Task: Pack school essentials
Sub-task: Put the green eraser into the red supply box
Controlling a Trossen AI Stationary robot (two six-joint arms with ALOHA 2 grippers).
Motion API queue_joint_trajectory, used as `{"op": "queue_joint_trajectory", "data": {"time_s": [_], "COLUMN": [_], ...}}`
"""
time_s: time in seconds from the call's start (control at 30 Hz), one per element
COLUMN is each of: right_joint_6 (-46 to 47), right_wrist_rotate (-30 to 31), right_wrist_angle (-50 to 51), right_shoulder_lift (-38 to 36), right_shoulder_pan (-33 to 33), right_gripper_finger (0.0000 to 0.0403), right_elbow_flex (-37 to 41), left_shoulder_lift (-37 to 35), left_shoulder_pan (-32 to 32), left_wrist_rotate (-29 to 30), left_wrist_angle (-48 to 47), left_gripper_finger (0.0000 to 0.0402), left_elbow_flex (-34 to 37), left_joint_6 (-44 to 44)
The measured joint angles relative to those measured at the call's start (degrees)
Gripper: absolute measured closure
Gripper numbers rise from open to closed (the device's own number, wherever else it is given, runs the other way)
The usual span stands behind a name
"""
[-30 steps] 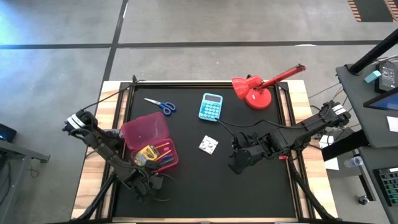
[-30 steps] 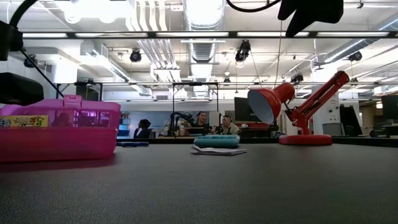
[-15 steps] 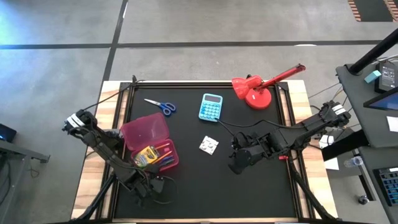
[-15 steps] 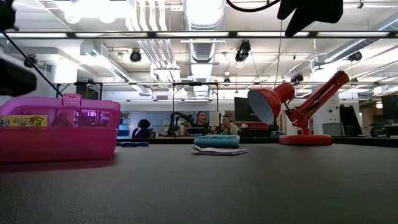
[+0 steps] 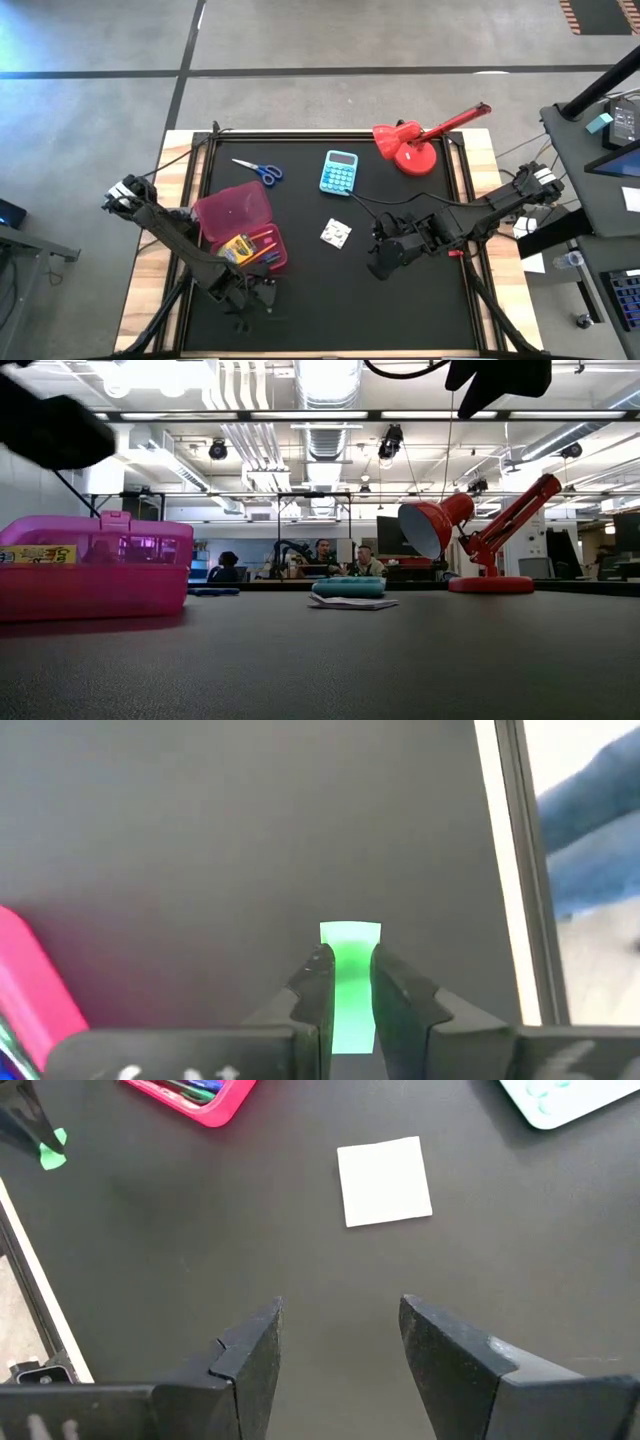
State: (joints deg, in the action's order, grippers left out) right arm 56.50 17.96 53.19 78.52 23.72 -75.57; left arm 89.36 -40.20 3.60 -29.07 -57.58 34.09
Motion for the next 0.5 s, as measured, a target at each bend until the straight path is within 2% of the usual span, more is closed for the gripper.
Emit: {"op": "queue_joint_trajectory", "data": {"time_s": [0.3,0.5], "right_joint_6": [0.0,-0.1], "right_wrist_rotate": [0.0,0.0], "right_wrist_angle": [-0.2,-0.3], "right_shoulder_lift": [0.0,0.0], "right_shoulder_pan": [0.0,0.0], "right_gripper_finger": [0.0211,0.0211], "right_elbow_flex": [0.0,0.0], "left_shoulder_lift": [-1.2,-4.2], "left_shoulder_pan": [10.7,17.3], "left_wrist_rotate": [0.3,0.4], "left_wrist_angle": [-5.1,-15.5], "left_gripper_finger": [0.0365,0.0365], "left_elbow_flex": [-5.3,-5.5], "left_joint_6": [0.0,-0.4]}}
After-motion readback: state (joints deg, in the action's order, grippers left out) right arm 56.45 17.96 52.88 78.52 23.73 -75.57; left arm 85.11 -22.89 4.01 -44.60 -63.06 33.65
